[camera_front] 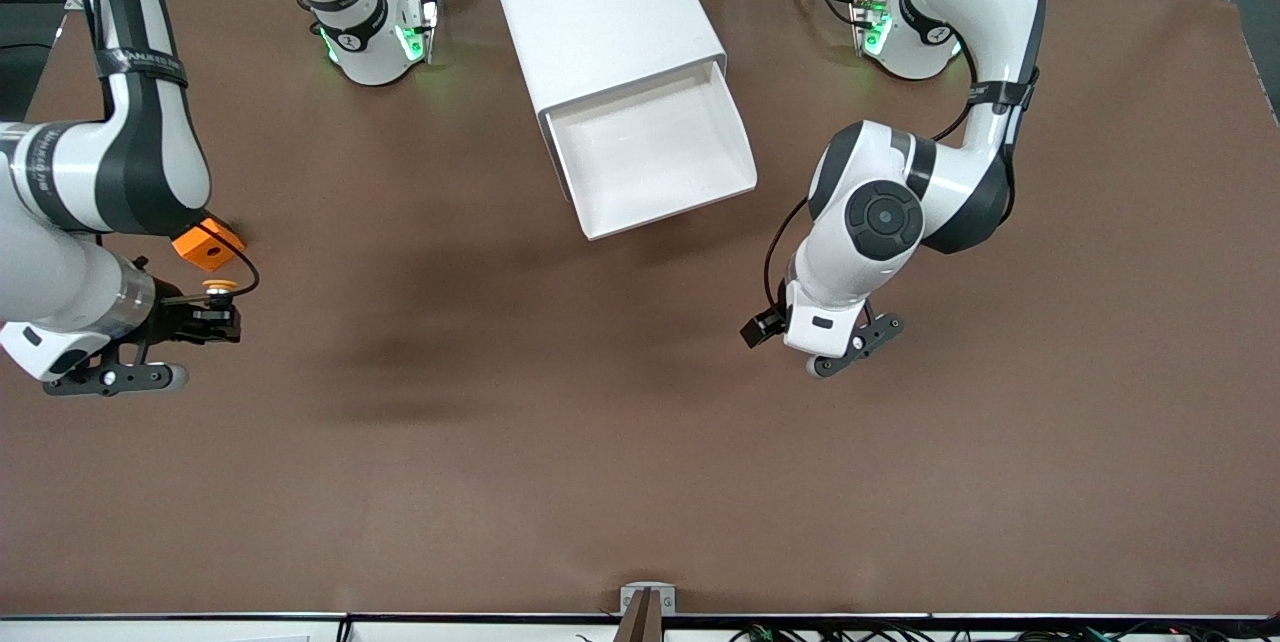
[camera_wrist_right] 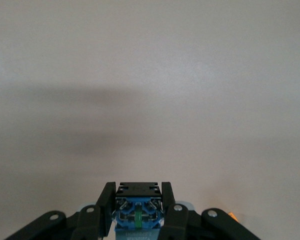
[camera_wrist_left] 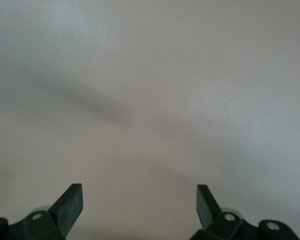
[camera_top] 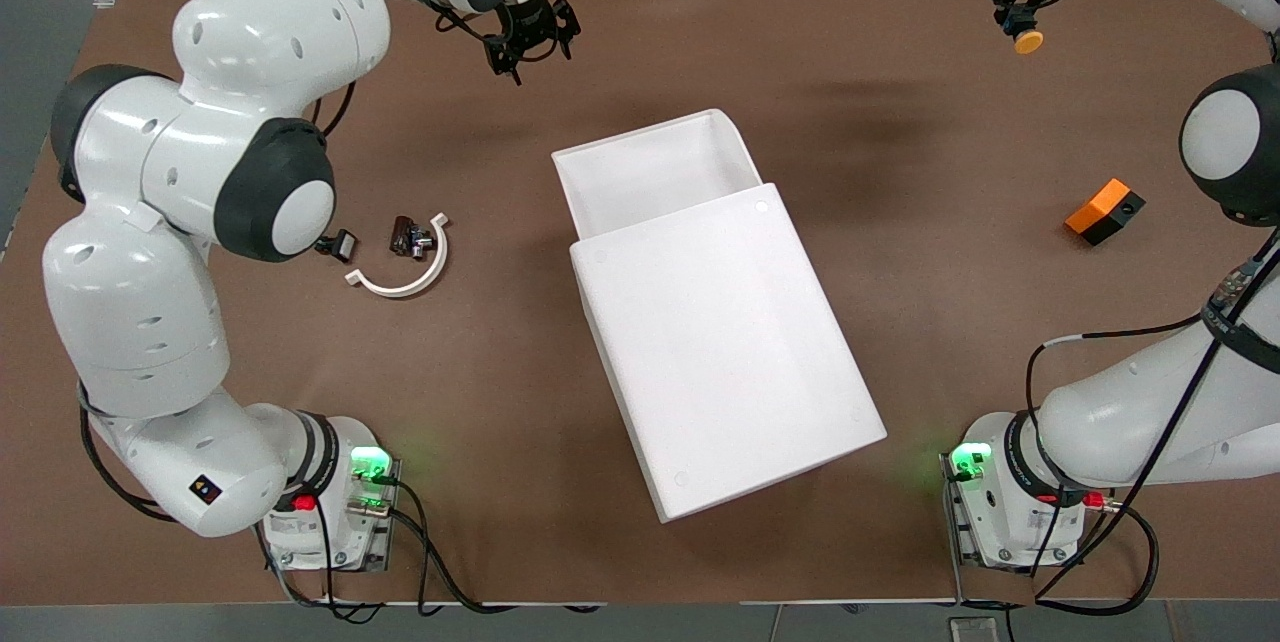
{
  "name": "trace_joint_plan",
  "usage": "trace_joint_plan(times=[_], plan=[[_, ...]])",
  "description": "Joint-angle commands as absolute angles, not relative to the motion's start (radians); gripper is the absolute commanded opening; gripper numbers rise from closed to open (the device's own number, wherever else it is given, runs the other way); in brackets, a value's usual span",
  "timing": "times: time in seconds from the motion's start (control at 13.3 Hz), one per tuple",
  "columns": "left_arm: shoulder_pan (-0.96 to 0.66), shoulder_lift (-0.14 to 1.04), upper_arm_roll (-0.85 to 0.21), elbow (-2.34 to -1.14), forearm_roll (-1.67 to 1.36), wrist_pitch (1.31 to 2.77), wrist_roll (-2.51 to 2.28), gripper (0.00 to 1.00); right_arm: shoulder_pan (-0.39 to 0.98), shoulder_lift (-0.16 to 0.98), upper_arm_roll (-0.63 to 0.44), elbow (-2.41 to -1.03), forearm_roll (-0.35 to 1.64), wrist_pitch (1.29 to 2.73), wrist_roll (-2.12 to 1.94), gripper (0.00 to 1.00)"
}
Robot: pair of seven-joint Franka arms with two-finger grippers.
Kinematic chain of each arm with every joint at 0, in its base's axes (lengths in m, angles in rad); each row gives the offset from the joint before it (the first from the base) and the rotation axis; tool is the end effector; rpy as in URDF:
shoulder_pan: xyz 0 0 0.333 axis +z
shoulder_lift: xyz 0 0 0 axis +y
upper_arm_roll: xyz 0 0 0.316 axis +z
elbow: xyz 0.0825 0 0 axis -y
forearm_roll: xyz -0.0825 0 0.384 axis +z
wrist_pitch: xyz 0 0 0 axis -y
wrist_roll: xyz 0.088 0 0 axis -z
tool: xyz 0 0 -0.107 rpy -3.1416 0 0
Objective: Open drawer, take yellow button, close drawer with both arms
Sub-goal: 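Carry the button toward the orange block while the left gripper pushes the drawer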
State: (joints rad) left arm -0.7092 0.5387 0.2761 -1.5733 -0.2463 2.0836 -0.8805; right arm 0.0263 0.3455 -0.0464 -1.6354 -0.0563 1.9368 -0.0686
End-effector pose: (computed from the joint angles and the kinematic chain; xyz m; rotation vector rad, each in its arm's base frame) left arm 0.6094 -0.3244 0.3365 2.9763 0.8114 -0.0746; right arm 0.6528 -0.0139 0.4145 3.0729 0.1110 -0.0720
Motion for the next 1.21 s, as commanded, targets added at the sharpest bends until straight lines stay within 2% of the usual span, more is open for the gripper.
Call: trace_joint_plan(times=[0.0, 0.23, 0.53, 0.75, 1.13], plan=[[-0.718, 0.572, 0.276, -1.554, -0.258, 2.089, -0.87, 1.0, -0.014, 0.322, -0.026, -1.738, -0.078, 2.05, -0.084, 0.31], [-0.719, 0.568, 0.227, -1.554, -0.253, 2.089, -0.852, 1.0, -0.05, 0.336, -0.026, -1.785, -0.077, 2.147, -0.138, 0.31], [-0.719, 0.56, 0.14, -1.574, -0.255, 2.072, -0.775, 1.0, -0.1, 0.426, -0.026, -1.787, -0.077, 2.267, -0.218, 0.31], [-0.718, 0.511, 0.069, -1.615, -0.261, 2.046, -0.819, 1.0, -0.1, 0.462, -0.026, -1.804, -0.078, 2.302, -0.218, 0.33], [-0.716, 0.422, -0.01, -1.68, -0.261, 1.962, -0.885, 1.0, -0.146, 0.474, -0.026, -1.903, -0.075, 2.451, -0.196, 0.33]])
